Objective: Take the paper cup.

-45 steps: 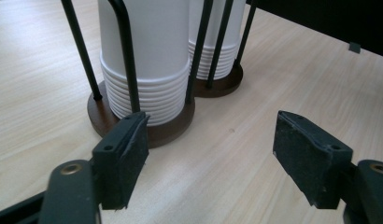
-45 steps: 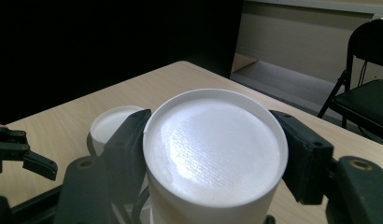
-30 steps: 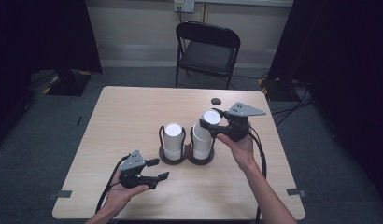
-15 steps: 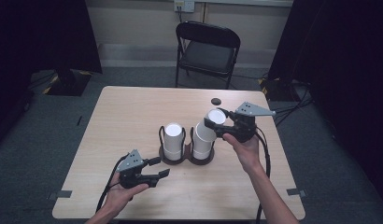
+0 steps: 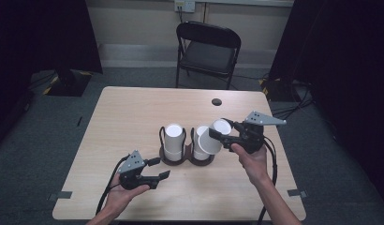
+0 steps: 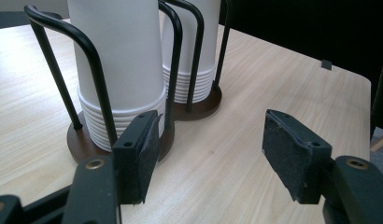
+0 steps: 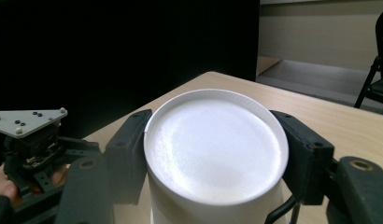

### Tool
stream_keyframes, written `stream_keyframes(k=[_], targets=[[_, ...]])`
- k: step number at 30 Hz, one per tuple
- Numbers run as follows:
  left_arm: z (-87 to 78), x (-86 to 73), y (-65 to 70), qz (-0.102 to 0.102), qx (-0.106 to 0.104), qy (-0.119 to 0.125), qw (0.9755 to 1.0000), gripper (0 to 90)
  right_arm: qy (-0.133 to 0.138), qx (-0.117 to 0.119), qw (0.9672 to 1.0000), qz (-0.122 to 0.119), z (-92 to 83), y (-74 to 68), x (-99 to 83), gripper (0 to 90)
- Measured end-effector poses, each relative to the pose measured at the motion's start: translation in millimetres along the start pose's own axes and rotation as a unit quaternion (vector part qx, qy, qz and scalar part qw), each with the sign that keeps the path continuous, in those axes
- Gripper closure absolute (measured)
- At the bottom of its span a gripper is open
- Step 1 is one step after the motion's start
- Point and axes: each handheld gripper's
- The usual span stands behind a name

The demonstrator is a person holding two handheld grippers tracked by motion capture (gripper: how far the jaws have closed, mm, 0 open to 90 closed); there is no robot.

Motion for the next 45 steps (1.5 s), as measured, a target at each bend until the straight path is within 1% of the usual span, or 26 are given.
stream_keyframes(k=[2, 3, 5, 7, 8, 10, 13, 16, 19, 21, 22, 25, 28, 29, 30, 31, 32, 33, 35, 37, 38, 39, 40, 41, 43, 45], targets=[[-0.1, 0.3, 0.3, -0.002, 0.000, -0.001, 1.0000, 32.1, -0.001, 0.001, 1.0000, 0.003, -0.2, -0.7, -1.6, 34.4], [-0.4, 0.5, 0.3, -0.009, -0.007, -0.004, 0.9999, 31.3, -0.003, 0.004, 1.0000, 0.008, -0.8, -3.7, -6.0, 34.5], [-1.4, 0.5, 0.9, -0.006, -0.004, 0.000, 1.0000, 30.3, -0.001, 0.014, 0.9998, 0.016, -1.6, -5.9, -9.7, 34.5], [-1.8, 0.9, 1.5, -0.007, -0.003, 0.003, 1.0000, 26.2, 0.002, 0.028, 0.9992, 0.028, -1.3, -7.5, -14.4, 34.5], [-1.7, 1.1, 2.4, -0.005, 0.003, 0.003, 1.0000, 26.0, 0.000, 0.033, 0.9990, 0.032, -0.2, -8.1, -16.5, 34.5], [-1.1, 1.1, 3.7, 0.000, 0.010, -0.002, 0.9999, 18.6, -0.007, 0.039, 0.9985, 0.038, 2.2, -9.0, -20.4, 34.5], [-0.3, 0.6, 4.3, 0.004, 0.014, 0.001, 0.9999, 18.6, -0.008, 0.054, 0.9970, 0.055, 5.8, -8.4, -26.3, 34.5], [0.5, 0.7, 4.7, 0.001, 0.016, 0.003, 0.9999, 17.6, -0.006, 0.064, 0.9955, 0.070, 8.1, -7.8, -31.0, 34.5], [0.4, 0.6, 5.7, 0.004, 0.020, 0.006, 0.9998, 20.8, -0.003, 0.078, 0.9922, 0.098, 11.3, -5.2, -36.1, 34.6], [-0.2, 1.0, 6.0, 0.005, 0.017, 0.010, 0.9998, 22.8, -0.006, 0.083, 0.9884, 0.128, 14.2, -2.7, -40.2, 34.6], [-0.7, 1.5, 6.2, 0.007, 0.017, 0.011, 0.9998, 23.4, -0.006, 0.089, 0.9868, 0.135, 15.8, -1.7, -42.2, 34.6], [-2.5, 2.8, 7.6, 0.009, 0.015, 0.021, 0.9996, 29.3, -0.011, 0.096, 0.9841, 0.149, 19.5, -3.0, -46.8, 34.6], [-2.1, 4.1, 9.5, 0.013, 0.014, 0.028, 0.9994, 32.3, -0.012, 0.108, 0.9811, 0.160, 22.4, -5.8, -50.7, 34.7], [-0.5, 4.3, 10.1, 0.009, 0.012, 0.030, 0.9994, 32.7, -0.011, 0.115, 0.9793, 0.166, 23.7, -6.5, -52.5, 34.7], [0.2, 4.5, 9.7, 0.010, 0.012, 0.024, 0.9996, 33.1, -0.009, 0.122, 0.9770, 0.175, 24.9, -7.2, -54.7, 34.7], [1.7, 4.3, 9.9, 0.008, 0.010, 0.027, 0.9996, 34.1, -0.007, 0.125, 0.9756, 0.180, 26.2, -7.7, -57.3, 34.7], [3.1, 4.3, 10.4, 0.009, 0.008, 0.029, 0.9995, 34.7, -0.007, 0.127, 0.9745, 0.185, 27.4, -8.6, -59.9, 34.7], [3.8, 4.6, 11.2, 0.012, 0.006, 0.029, 0.9995, 37.8, -0.010, 0.131, 0.9729, 0.190, 29.0, -9.5, -62.2, 34.7], [5.1, 4.4, 13.2, 0.014, 0.001, 0.033, 0.9993, 39.8, -0.013, 0.141, 0.9695, 0.200, 32.0, -10.8, -65.4, 34.7], [5.2, 3.8, 14.9, 0.017, -0.002, 0.039, 0.9991, 43.6, -0.016, 0.146, 0.9678, 0.204, 33.8, -12.3, -66.7, 34.7], [4.9, 3.5, 15.3, 0.018, -0.005, 0.043, 0.9989, 44.2, -0.016, 0.146, 0.9677, 0.205, 34.4, -13.4, -67.1, 34.8], [4.7, 3.6, 15.3, 0.023, -0.007, 0.044, 0.9987, 46.5, -0.016, 0.150, 0.9666, 0.207, 35.0, -14.3, -67.6, 34.8], [5.2, 3.2, 15.3, 0.025, -0.011, 0.053, 0.9982, 48.9, -0.017, 0.155, 0.9651, 0.210, 35.8, -15.0, -68.4, 34.8], [5.6, 3.1, 15.0, 0.027, -0.016, 0.056, 0.9979, 50.1, -0.017, 0.156, 0.9646, 0.212, 36.5, -16.3, -69.1, 34.7], [6.6, 3.1, 15.6, 0.034, -0.016, 0.063, 0.9973, 52.8, -0.021, 0.163, 0.9625, 0.216, 38.2, -18.1, -70.9, 34.7], [7.1, 3.1, 17.5, 0.043, -0.015, 0.068, 0.9966, 56.7, -0.017, 0.161, 0.9637, 0.213, 39.1, -21.0, -71.0, 34.7]])
Point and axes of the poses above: each handheld gripper's, and its own axes: z roughly forward along the jaws, x roughly out of its top, y roughly to its right, and after that the axes turned 1 degree about z, right-handed
